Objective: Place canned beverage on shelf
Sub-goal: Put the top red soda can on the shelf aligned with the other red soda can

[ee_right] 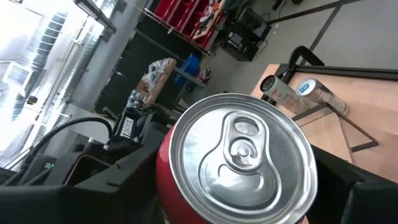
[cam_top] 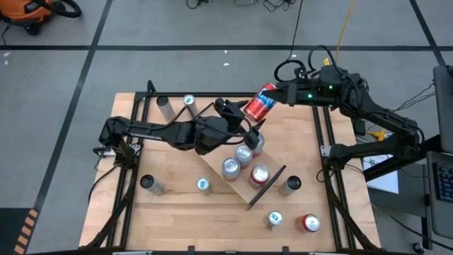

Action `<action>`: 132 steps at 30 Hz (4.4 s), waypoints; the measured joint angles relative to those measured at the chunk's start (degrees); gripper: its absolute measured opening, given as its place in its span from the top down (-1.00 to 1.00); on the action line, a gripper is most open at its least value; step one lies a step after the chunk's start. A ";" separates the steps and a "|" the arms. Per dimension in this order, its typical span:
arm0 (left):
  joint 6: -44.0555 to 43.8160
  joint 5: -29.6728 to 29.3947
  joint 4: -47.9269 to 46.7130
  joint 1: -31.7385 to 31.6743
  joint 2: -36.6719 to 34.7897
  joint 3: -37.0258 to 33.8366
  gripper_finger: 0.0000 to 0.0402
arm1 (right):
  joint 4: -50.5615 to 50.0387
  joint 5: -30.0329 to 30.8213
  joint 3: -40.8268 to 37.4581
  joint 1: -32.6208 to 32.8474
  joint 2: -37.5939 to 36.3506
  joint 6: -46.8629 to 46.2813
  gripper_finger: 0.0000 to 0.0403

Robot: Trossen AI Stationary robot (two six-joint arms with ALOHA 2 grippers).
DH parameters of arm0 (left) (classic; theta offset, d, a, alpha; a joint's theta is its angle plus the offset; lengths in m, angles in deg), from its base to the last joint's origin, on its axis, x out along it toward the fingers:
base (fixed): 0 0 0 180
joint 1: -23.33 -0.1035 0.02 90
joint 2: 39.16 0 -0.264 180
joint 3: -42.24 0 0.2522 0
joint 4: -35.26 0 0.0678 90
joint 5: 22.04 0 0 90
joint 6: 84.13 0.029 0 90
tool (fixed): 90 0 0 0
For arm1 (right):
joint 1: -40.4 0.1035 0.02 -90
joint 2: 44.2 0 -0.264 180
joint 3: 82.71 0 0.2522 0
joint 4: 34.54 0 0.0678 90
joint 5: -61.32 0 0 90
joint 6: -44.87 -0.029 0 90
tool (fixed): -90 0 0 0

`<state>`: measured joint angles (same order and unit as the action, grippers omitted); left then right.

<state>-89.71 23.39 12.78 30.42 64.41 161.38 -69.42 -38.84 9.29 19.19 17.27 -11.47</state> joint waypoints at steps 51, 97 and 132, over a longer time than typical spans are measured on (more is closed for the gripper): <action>-4.63 0.46 19.44 1.29 0.89 -0.02 -0.50 | 15.59 -6.37 0.02 -0.07 -2.28 6.59 -0.95; -7.68 -9.89 10.98 7.25 -1.69 0.07 -0.94 | -2.53 -5.17 -0.11 -0.04 -10.97 17.14 -0.37; -19.62 -17.99 -8.76 11.06 -6.95 0.04 -0.94 | 0.70 23.37 -28.54 31.63 -21.47 23.83 -0.37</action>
<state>-109.33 5.40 4.03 41.48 57.46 161.43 -68.72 -15.46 -19.25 50.82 -4.21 12.36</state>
